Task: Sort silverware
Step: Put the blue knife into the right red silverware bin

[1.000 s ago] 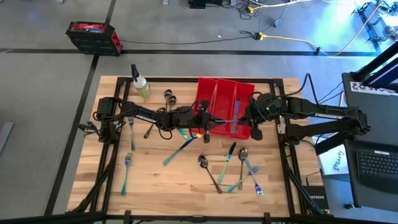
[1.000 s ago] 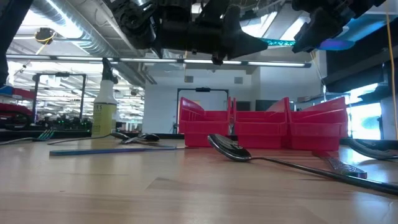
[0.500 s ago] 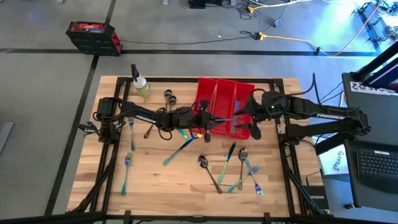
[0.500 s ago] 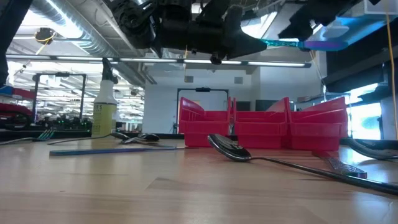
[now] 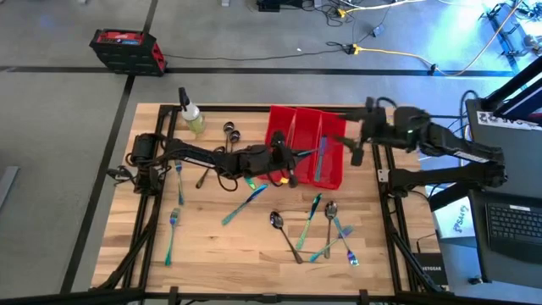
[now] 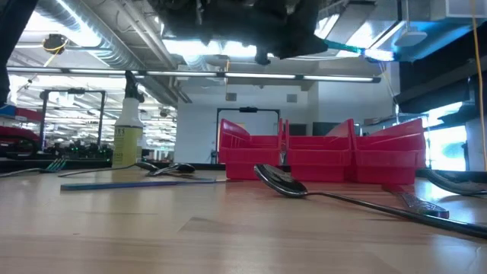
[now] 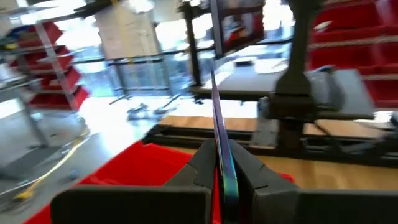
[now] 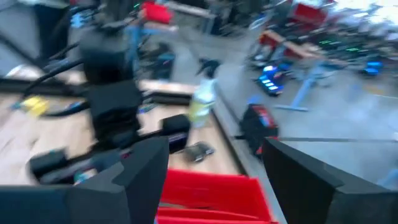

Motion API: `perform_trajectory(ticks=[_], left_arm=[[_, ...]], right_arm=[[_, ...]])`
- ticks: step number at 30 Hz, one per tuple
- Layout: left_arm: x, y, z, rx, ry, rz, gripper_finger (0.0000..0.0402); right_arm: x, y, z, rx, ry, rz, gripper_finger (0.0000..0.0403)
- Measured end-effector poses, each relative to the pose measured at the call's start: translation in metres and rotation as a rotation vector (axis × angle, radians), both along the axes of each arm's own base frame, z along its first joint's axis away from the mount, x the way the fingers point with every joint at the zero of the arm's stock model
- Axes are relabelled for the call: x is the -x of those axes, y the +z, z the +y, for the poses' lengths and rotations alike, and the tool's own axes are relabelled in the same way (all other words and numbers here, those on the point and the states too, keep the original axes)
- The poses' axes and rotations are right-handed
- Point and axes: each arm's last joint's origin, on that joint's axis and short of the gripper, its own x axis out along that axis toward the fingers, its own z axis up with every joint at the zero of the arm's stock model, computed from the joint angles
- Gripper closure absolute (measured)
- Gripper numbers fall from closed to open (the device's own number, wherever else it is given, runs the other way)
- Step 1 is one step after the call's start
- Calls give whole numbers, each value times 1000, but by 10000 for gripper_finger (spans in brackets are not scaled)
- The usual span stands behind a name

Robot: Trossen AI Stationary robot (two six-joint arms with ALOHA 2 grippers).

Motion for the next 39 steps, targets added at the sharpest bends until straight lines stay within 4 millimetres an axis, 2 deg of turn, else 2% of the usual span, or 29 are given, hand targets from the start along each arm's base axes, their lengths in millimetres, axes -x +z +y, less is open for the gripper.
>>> perform_trajectory(ticks=[7, 11, 17, 21, 28, 35, 39], left_arm=[[-21, 25, -19, 137, 253, -62, 401], [-47, 21, -31, 152, 283, -57, 401], [-74, 20, -40, 177, 624, -152, 401], [-86, 21, -41, 289, 614, -199, 401], [-111, -6, -42, 304, 590, -147, 401], [-110, -18, -26, 346, 658, -113, 401], [-110, -22, -18, 378, 624, -81, 401]], right_arm=[[35, 23, 3, -24, -74, -80, 164], [51, 23, 5, -31, -115, -96, 164], [65, 24, 6, -25, -149, -110, 164], [66, 22, 5, -22, -172, -96, 164], [65, 21, 5, -53, -189, -93, 164], [66, 17, 5, -73, -193, -66, 164], [66, 17, 5, -75, -192, -59, 164]])
